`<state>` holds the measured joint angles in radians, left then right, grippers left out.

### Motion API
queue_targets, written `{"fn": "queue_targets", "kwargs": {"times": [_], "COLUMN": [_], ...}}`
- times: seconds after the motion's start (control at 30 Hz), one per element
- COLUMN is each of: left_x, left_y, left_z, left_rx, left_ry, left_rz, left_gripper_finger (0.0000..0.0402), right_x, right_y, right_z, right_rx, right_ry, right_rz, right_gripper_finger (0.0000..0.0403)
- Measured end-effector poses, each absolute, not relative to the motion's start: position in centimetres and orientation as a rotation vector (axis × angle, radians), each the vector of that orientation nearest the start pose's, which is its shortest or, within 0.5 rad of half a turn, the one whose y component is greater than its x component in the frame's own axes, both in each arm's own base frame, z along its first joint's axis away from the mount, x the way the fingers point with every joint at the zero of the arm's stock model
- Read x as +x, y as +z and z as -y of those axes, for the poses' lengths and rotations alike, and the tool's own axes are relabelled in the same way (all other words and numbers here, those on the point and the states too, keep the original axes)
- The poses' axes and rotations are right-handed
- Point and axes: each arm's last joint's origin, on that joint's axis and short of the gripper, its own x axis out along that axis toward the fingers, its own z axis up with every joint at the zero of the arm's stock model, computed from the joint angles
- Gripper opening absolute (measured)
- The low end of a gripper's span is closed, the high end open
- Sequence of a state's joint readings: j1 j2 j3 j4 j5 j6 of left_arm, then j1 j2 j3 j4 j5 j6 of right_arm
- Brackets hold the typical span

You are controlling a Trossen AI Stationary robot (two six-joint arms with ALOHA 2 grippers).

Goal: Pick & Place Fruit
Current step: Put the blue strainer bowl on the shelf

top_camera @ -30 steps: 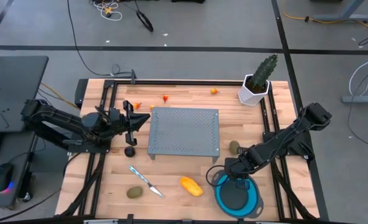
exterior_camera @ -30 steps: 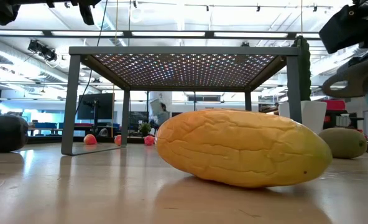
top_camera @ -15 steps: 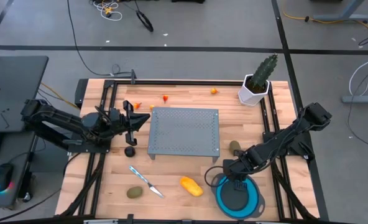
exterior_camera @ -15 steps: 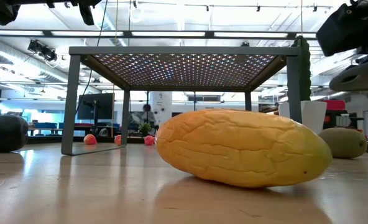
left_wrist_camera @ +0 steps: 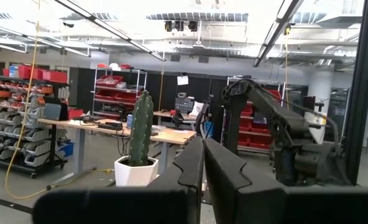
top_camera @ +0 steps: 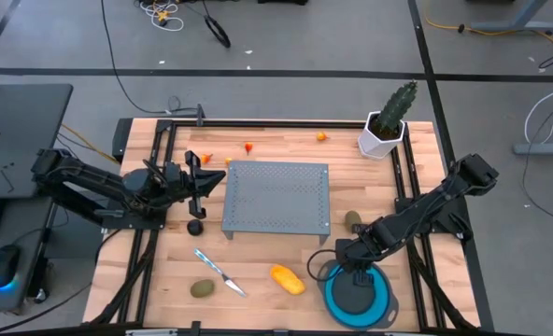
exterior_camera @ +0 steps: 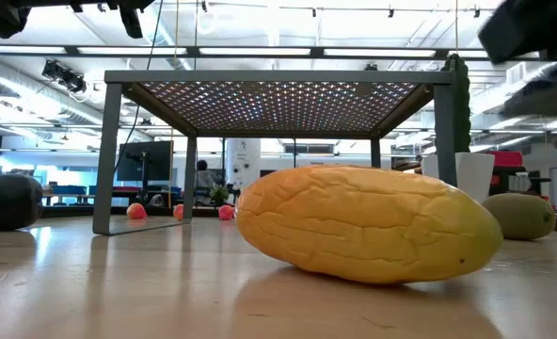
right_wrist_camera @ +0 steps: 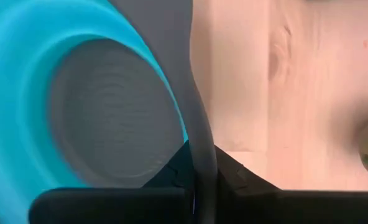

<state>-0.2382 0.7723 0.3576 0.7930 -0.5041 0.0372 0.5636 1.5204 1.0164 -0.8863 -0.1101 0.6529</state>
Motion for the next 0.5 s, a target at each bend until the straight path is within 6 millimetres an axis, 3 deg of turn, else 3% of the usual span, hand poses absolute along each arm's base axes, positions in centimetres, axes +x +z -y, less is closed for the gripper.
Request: {"fn": "queue_targets", "kwargs": {"times": [0.37,0.5], "left_x": [16.4,16.4], "left_y": [27.8,27.8], "left_z": [2.6,2.6], "left_rx": [-0.101,-0.101], "left_ry": [0.269,0.269], "left_rz": [0.347,0.347], "left_gripper_finger": [0.0022,0.002], "right_x": [25.1,26.1], "right_y": [29.6,33.7], "right_z": [-16.3,-15.8], "right_rx": [0.214,0.188], "right_ry": [0.335,0.303], "right_rz": [-1.255,-1.096], "right_gripper_finger": [0.0015,0.0015]}}
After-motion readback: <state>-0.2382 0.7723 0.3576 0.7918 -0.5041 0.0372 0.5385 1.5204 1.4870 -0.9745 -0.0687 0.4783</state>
